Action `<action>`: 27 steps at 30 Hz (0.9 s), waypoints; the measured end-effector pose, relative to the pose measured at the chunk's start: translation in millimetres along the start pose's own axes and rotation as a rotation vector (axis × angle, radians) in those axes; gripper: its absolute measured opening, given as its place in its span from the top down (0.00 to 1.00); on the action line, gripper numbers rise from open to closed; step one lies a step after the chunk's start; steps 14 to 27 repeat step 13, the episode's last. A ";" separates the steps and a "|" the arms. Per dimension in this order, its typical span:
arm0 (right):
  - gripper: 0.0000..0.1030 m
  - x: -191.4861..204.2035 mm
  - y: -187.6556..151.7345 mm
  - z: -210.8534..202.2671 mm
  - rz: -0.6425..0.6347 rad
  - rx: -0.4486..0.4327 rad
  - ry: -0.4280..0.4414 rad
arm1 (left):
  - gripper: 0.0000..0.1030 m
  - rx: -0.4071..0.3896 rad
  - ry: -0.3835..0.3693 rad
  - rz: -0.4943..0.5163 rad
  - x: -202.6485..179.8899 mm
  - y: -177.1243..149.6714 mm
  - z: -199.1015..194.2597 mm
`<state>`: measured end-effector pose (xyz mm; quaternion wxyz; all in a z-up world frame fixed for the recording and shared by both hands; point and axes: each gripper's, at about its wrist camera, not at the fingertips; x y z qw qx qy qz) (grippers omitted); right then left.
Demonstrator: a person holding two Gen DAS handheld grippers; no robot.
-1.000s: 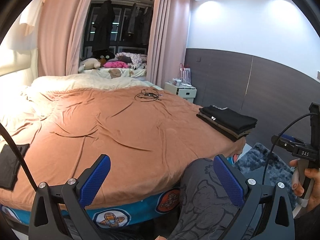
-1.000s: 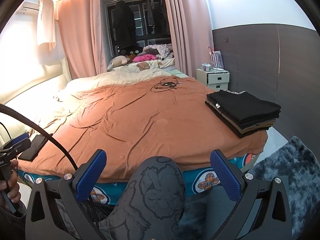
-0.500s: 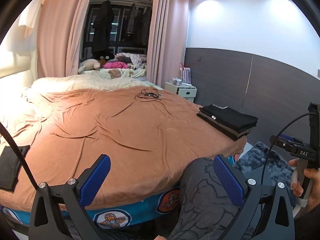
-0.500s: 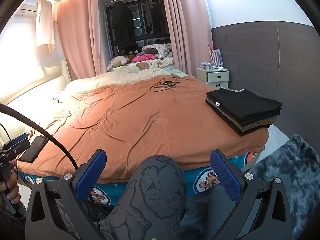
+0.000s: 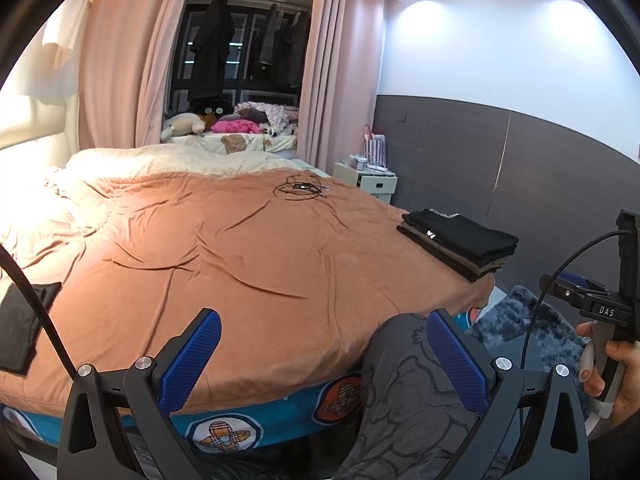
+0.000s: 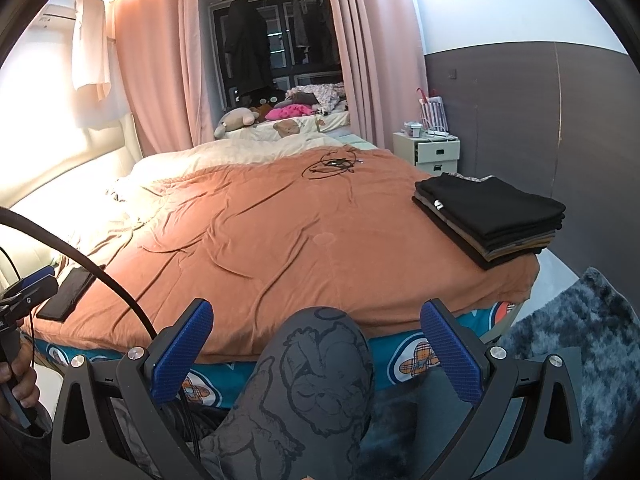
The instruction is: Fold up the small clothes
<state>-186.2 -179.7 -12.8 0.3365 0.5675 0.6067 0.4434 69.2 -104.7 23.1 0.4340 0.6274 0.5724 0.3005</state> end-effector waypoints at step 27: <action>0.00 -0.2 -0.8 1.1 0.006 0.005 -0.003 | 0.00 -0.003 -0.004 0.006 -2.0 -1.9 -0.4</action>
Point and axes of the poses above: each gripper's, at about its wrist camera, not at the fingertips, and z roughly the way its jaws point, x to its left, y to its top, and after that the axes turned 1 degree about -y, right-handed
